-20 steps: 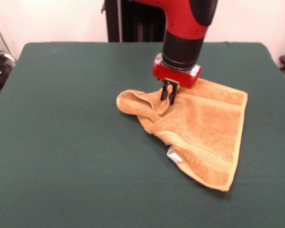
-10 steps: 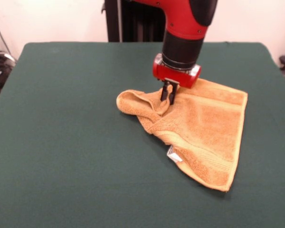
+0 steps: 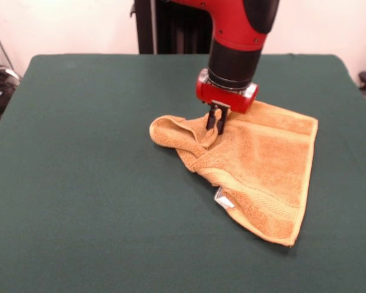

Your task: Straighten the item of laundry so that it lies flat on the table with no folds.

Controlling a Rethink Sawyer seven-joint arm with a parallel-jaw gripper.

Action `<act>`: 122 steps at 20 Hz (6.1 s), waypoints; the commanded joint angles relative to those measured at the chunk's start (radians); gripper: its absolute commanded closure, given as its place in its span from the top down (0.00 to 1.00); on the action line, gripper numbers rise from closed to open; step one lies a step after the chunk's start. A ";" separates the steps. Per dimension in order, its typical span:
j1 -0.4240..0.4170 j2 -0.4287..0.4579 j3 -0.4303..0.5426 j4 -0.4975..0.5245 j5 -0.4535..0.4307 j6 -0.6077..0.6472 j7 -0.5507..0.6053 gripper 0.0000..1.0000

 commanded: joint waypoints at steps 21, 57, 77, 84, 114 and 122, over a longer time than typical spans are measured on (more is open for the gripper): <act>-0.009 0.059 0.115 0.007 -0.007 0.060 0.116 0.00; -0.055 -0.013 0.129 0.020 -0.010 0.090 0.109 0.00; 0.104 0.041 -0.037 -0.005 0.030 -0.014 0.253 0.00; 0.069 0.007 -0.003 0.051 0.058 -0.067 0.259 0.00; 0.012 -0.032 0.045 0.095 0.039 -0.081 0.223 0.00; 0.013 -0.043 0.040 0.109 0.038 -0.073 0.224 0.00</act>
